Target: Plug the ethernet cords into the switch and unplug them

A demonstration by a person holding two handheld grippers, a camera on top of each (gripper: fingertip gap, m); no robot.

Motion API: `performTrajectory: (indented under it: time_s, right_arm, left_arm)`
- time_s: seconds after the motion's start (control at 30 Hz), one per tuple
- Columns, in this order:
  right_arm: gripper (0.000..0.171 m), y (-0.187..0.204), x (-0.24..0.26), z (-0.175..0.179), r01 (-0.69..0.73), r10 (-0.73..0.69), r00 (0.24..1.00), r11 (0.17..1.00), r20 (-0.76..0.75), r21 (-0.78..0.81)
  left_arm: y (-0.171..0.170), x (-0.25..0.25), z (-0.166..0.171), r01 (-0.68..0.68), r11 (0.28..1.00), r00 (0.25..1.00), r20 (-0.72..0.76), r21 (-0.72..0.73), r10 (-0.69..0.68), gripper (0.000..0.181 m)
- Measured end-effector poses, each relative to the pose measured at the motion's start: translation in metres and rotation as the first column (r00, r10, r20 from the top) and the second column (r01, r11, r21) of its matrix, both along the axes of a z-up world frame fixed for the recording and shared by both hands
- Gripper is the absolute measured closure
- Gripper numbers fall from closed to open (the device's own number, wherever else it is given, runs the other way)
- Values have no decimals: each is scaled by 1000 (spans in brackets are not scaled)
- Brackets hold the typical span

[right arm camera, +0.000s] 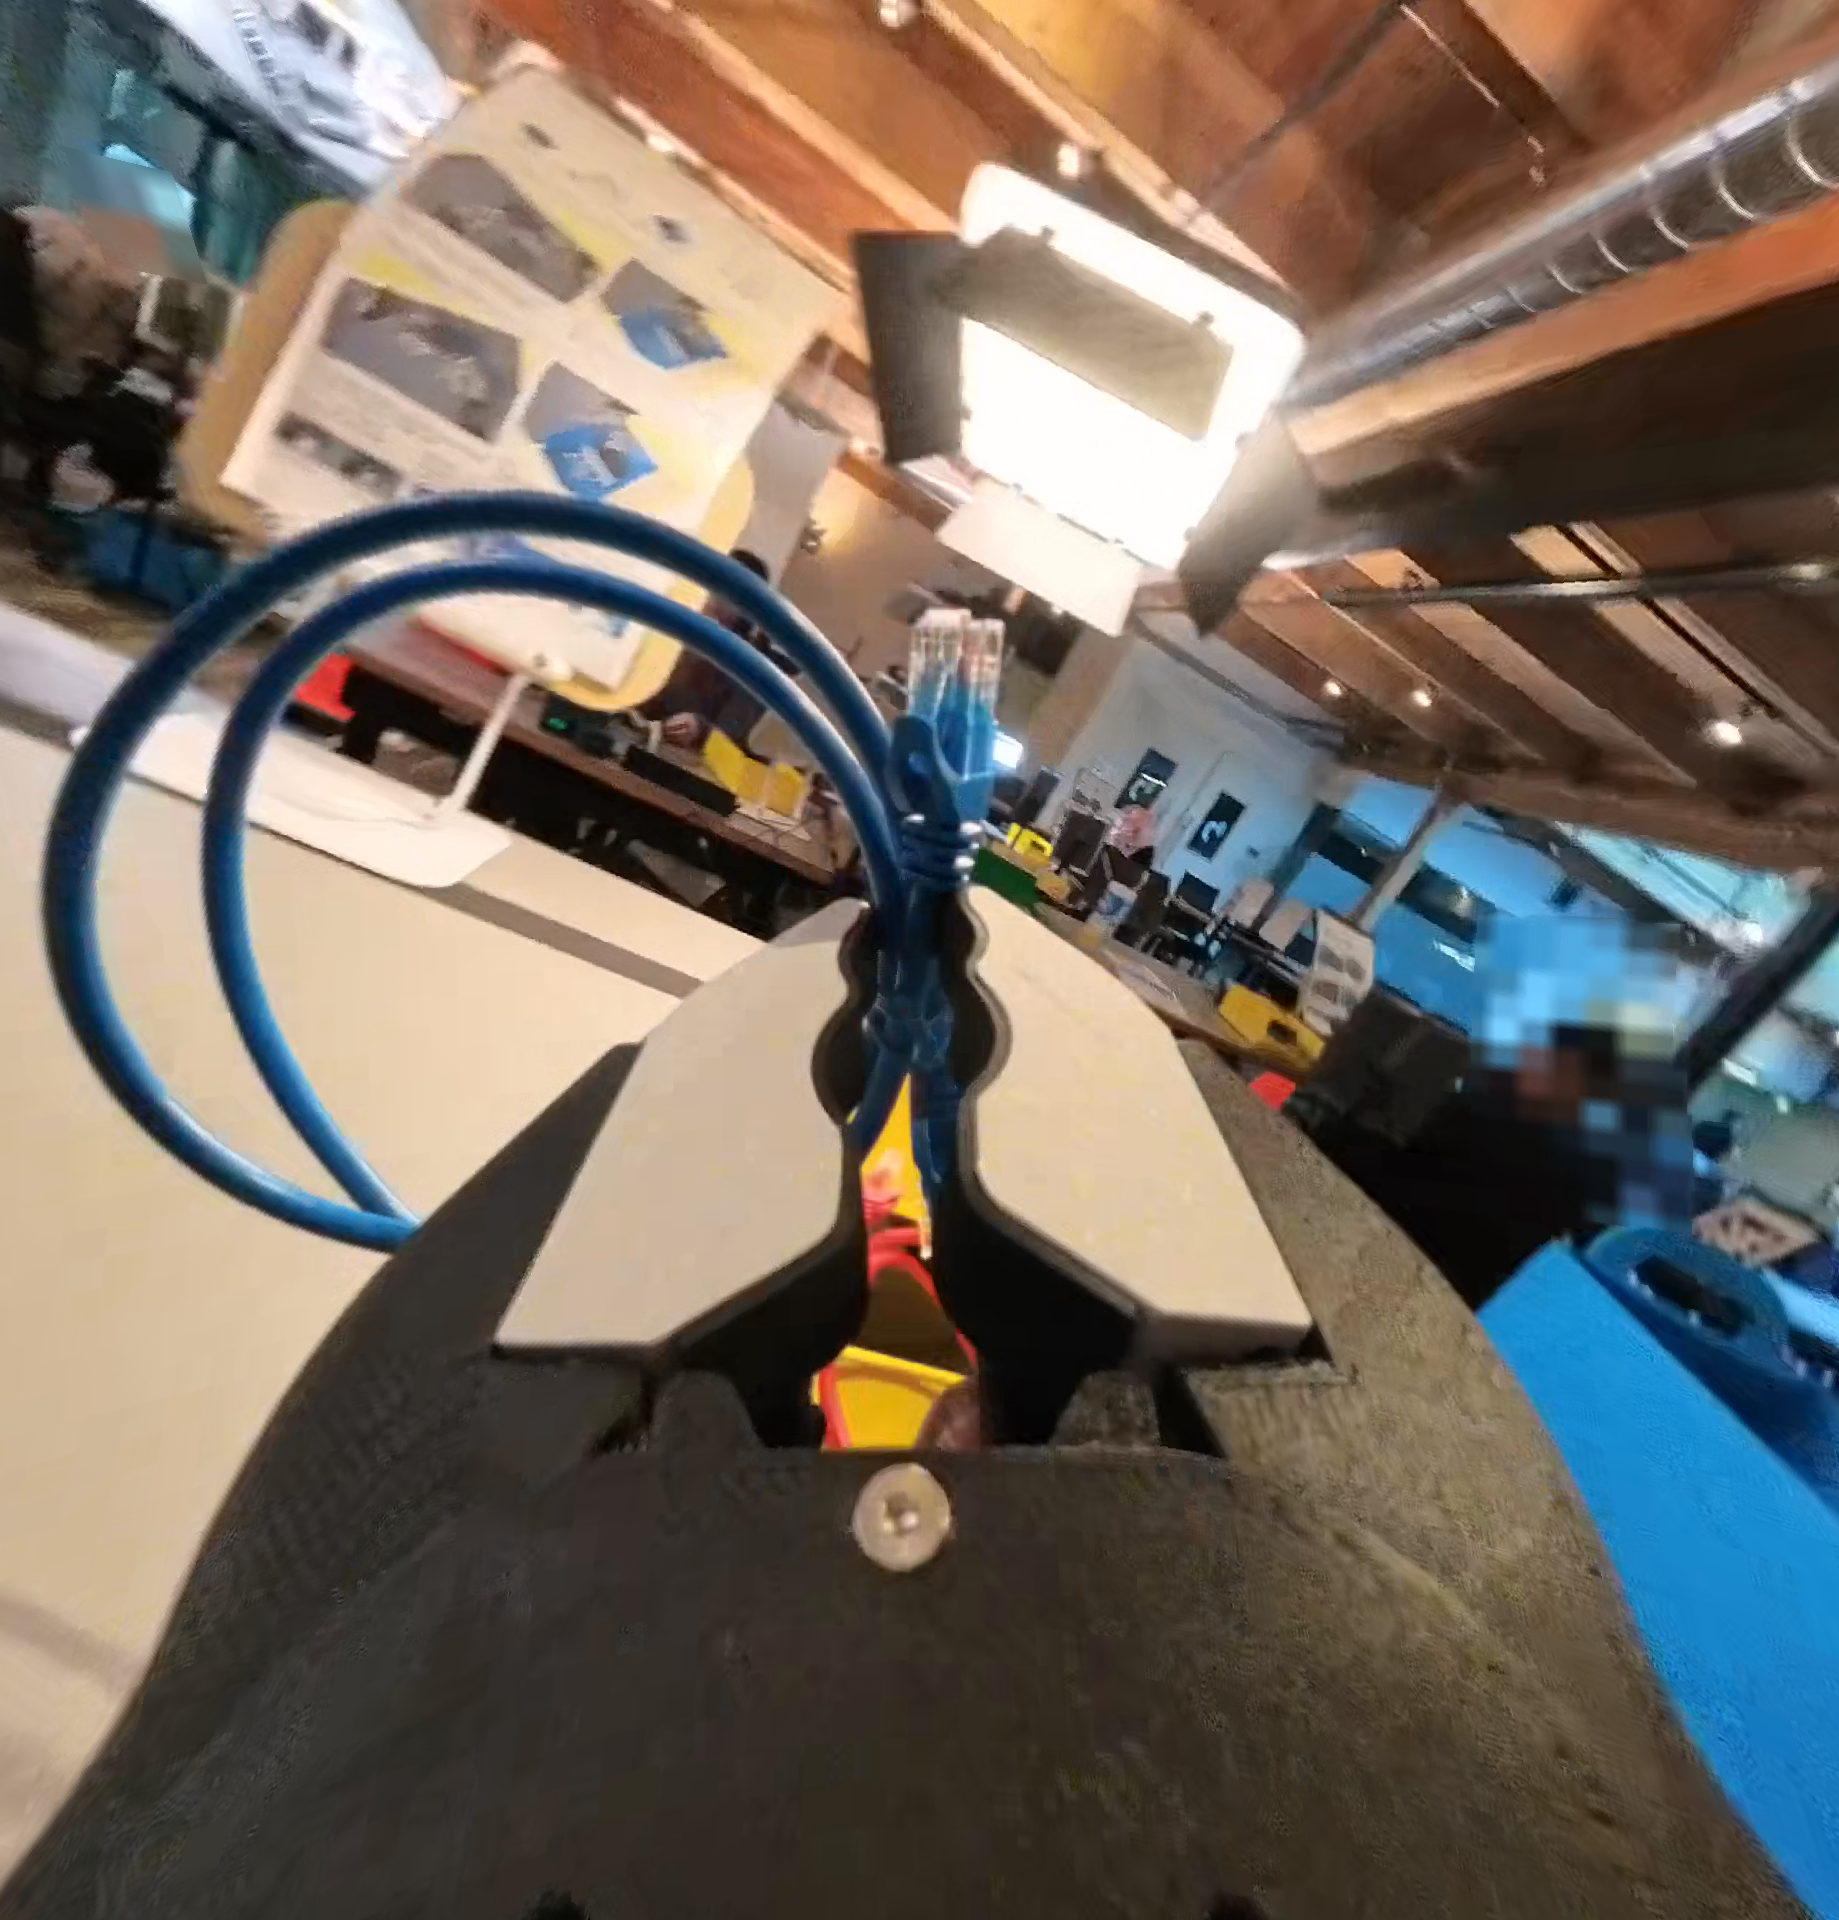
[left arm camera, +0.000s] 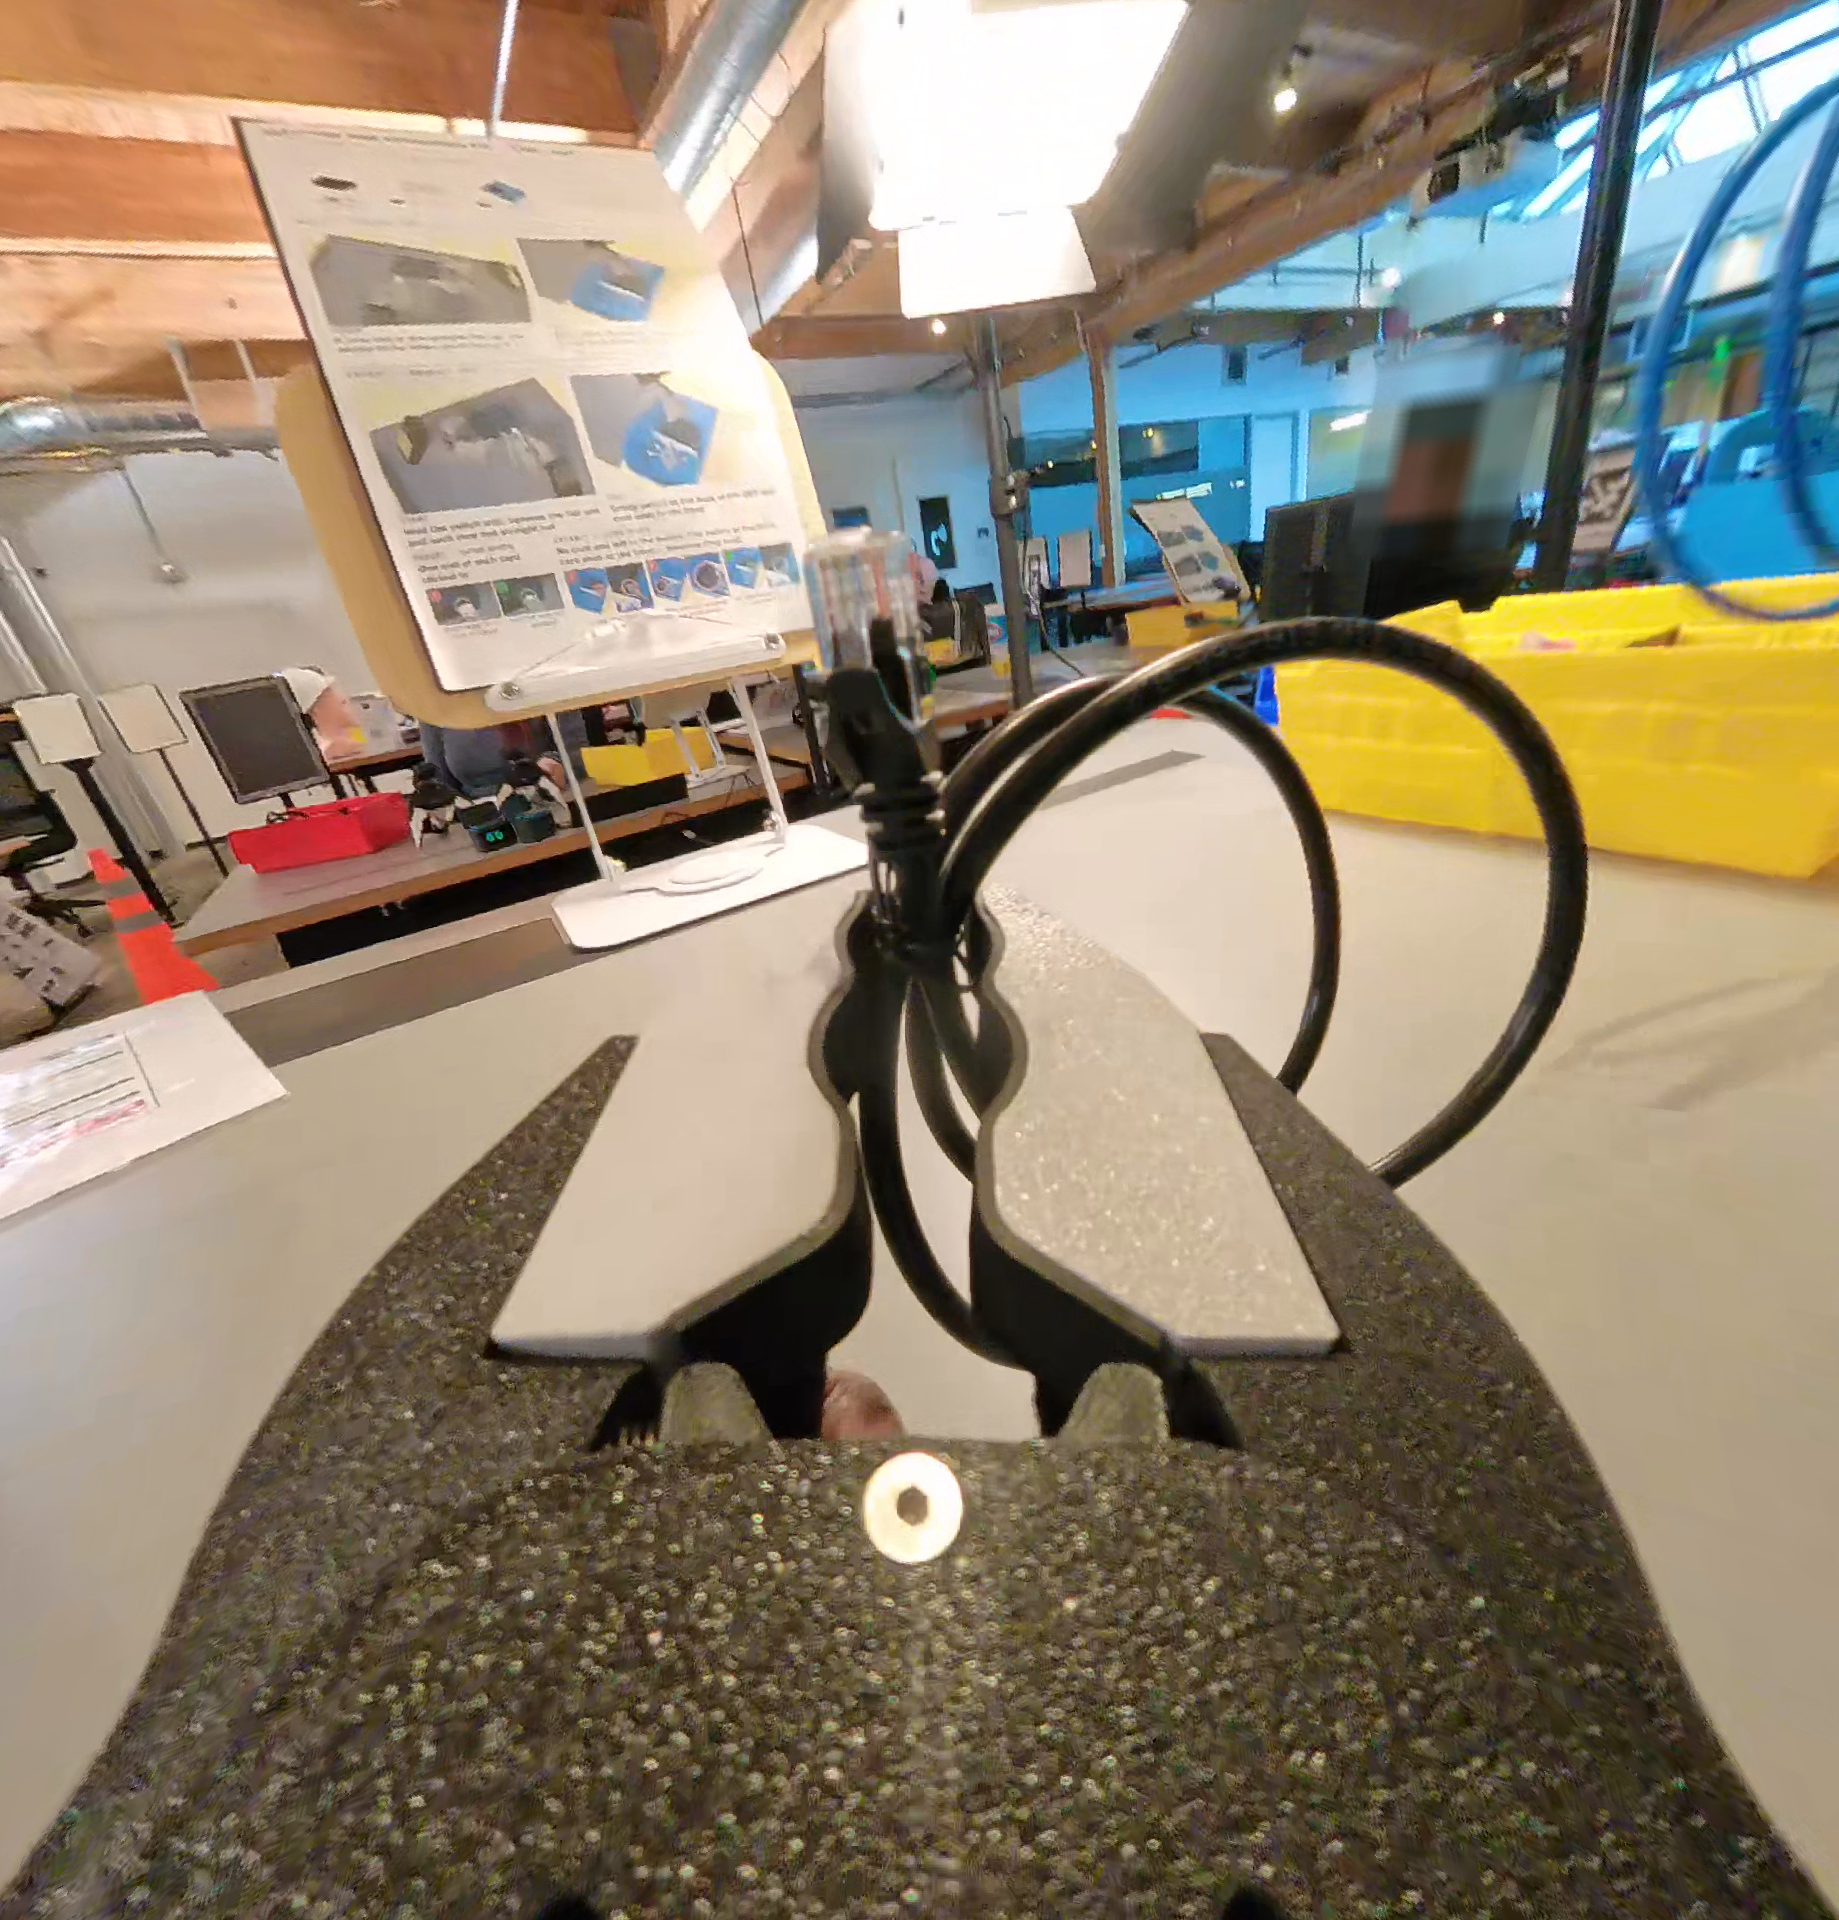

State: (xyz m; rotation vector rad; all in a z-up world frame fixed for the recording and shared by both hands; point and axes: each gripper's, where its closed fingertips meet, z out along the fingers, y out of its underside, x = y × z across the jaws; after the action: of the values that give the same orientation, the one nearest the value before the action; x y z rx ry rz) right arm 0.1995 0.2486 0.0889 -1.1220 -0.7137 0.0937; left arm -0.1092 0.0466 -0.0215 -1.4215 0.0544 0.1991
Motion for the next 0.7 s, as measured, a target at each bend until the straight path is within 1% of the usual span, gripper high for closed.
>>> performTrajectory:
  time_s: [0.03, 0.1, 0.17, 0.2, 0.3, 0.33, 0.4, 0.43, 0.5, 0.57, 0.63, 0.7]
  right_arm:
    - [159, 13, 24, 3, 36, -38, 997, 999, -70, -40]
    - [159, 41, 67, -1, 94, -117, 977, 986, -177, -135]
    - [160, 69, 104, -17, 158, -216, 943, 961, -253, -228]
    - [159, 84, 118, -28, 188, -264, 926, 943, -269, -276]
    - [159, 124, 143, -73, 268, -385, 885, 881, -263, -390]
    - [158, 135, 143, -92, 282, -409, 884, 853, -226, -439]
    - [157, 149, 134, -127, 283, -403, 908, 796, -120, -535]
    - [154, 152, 131, -135, 289, -401, 912, 779, -88, -556]
    - [149, 152, 129, -132, 289, -393, 916, 792, -85, -538]
    - [145, 145, 125, -119, 275, -371, 923, 818, -98, -505]
    - [145, 136, 120, -102, 261, -342, 934, 852, -105, -453]
    - [145, 128, 116, -91, 273, -336, 939, 865, -81, -420]
  left_arm:
    - [1, 1, -2, 3, 1000, 1000, -3, -12, -4, 166]
    - [2, 3, -3, 6, 1000, 1000, -14, -19, -6, 166]
    - [3, 4, -3, 7, 1000, 1000, -26, -22, -8, 166]
    - [3, 5, -4, 6, 1000, 999, -34, -25, -7, 166]
    - [5, 8, -6, 0, 999, 998, -66, -40, -2, 166]
    - [6, 10, -7, -2, 999, 997, -79, -48, -1, 166]
    - [8, 13, -9, -5, 998, 995, -104, -64, -2, 166]
    - [9, 14, -10, -6, 997, 994, -114, -71, -2, 166]
    - [10, 15, -11, -6, 997, 992, -123, -83, -4, 166]
    - [11, 15, -12, -6, 996, 993, -121, -87, -4, 166]
    - [11, 14, -11, -4, 996, 993, -115, -86, -5, 166]
    - [10, 14, -11, -1, 997, 994, -112, -82, -8, 166]
